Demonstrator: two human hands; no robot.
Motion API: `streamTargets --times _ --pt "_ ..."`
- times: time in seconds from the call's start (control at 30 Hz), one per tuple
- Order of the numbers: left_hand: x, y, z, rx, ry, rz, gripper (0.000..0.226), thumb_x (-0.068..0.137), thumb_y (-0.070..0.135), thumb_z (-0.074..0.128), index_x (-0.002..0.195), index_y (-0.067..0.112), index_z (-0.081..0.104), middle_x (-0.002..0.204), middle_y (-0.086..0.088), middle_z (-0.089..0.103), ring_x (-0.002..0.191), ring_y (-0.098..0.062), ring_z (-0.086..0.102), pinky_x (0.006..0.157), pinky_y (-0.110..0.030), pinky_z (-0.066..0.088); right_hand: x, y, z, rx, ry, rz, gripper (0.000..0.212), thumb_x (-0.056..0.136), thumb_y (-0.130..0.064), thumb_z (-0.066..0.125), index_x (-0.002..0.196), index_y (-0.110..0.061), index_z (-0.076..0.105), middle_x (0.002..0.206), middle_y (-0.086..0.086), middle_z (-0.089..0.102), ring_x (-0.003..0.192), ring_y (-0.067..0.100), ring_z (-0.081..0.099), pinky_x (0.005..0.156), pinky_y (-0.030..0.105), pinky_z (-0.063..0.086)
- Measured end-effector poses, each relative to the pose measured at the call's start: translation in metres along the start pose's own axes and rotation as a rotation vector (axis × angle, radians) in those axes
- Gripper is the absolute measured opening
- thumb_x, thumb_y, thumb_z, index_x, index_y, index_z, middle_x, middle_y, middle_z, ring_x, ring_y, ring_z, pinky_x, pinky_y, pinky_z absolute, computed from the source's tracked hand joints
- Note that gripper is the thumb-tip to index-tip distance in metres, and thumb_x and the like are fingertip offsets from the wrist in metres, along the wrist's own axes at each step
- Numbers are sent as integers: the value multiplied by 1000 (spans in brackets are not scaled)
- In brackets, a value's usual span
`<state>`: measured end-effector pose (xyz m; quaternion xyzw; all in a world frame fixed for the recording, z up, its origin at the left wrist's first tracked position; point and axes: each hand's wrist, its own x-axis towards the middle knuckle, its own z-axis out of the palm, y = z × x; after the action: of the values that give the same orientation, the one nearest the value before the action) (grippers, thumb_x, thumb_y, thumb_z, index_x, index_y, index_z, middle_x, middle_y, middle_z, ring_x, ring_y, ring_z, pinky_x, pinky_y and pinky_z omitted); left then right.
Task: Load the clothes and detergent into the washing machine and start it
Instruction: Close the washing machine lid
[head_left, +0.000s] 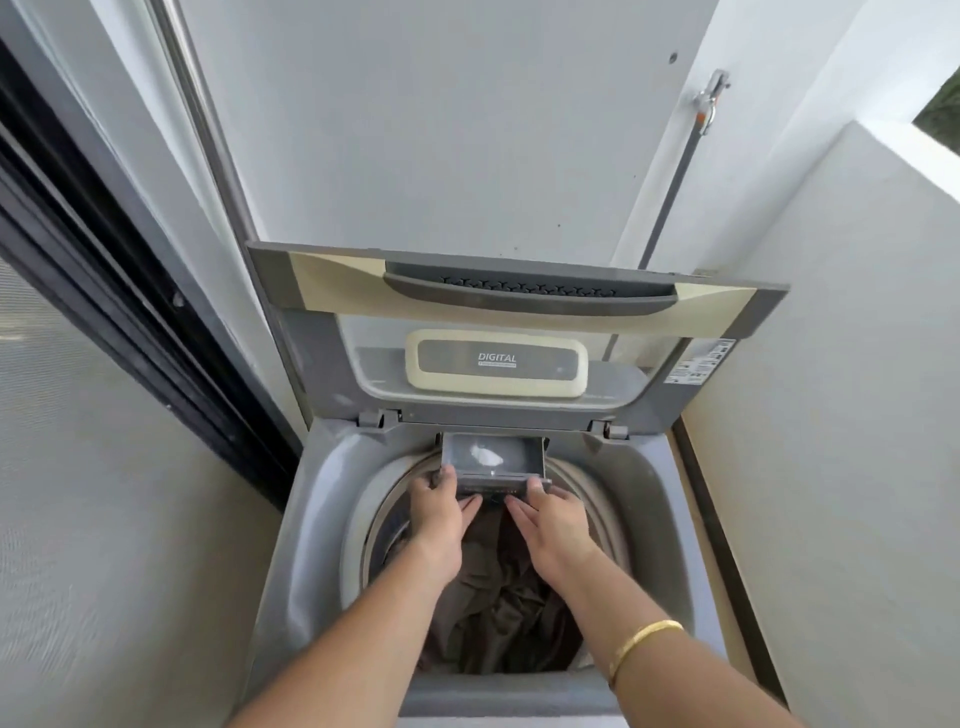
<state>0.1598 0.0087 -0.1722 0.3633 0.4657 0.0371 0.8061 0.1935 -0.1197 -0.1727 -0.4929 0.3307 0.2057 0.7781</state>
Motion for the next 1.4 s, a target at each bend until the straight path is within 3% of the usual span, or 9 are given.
streamTargets --times 0.13,0.33,0.5,0.73,0.93,1.0,1.1,1.23,1.4 --pt "8 3 3 -36 -17 49 27 116 25 53 130 2 57 127 -21 67 109 -37 76 93 -38 62 4 -8 2 53 -11 -55 53 110 -10 60 154 11 40 119 23 67 111 37 74 110 44 56" --pt "22 10 15 -74 5 54 22 116 22 55 131 7 51 124 -17 65 103 -32 78 97 -38 61 16 -18 19 76 39 -68 47 109 -9 61 149 10 45 132 30 64 113 38 73 107 42 56" --pt "35 5 14 -136 55 30 33 112 21 64 134 -2 56 127 -29 72 101 -36 83 69 -28 70 20 -14 26 76 102 -66 50 108 -10 64 151 6 46 114 19 70 98 28 76 101 38 59" --pt "30 22 26 -143 35 -82 25 114 20 59 103 -2 63 128 -32 67 99 -38 77 104 -42 61 24 -21 38 31 119 -2 39 107 -14 66 140 6 56 118 23 76 94 33 79 82 37 65" --pt "-1 33 25 82 27 -60 27 113 29 62 123 4 60 120 -22 63 93 -35 73 82 -43 67 -5 -36 35 -294 207 -21 19 109 -21 62 115 -3 64 104 19 73 87 29 73 68 40 65" --pt "-26 44 28 256 2 114 17 113 23 59 118 7 64 108 -16 67 88 -29 73 78 -48 69 -35 -51 37 -514 220 -241 13 106 -14 58 113 -7 67 100 13 74 85 24 70 75 42 64" --pt "-69 71 36 670 -21 810 8 107 19 64 100 19 67 96 1 70 83 -18 68 82 -51 64 -87 -82 42 -935 144 -893 10 102 -12 61 108 -18 68 98 -6 71 91 16 68 80 36 57" --pt "-118 118 48 1053 11 1645 21 100 13 74 121 17 73 118 0 68 106 -24 62 93 -36 56 -133 -127 48 -1143 209 -1757 21 96 1 69 115 -7 72 111 7 69 101 27 61 89 39 53" --pt "-146 162 69 1411 115 1795 48 98 22 75 145 19 64 140 -4 62 133 -27 57 117 -47 45 -153 -167 66 -1460 298 -1789 45 98 -16 68 142 -12 61 141 9 59 132 32 54 114 48 44"
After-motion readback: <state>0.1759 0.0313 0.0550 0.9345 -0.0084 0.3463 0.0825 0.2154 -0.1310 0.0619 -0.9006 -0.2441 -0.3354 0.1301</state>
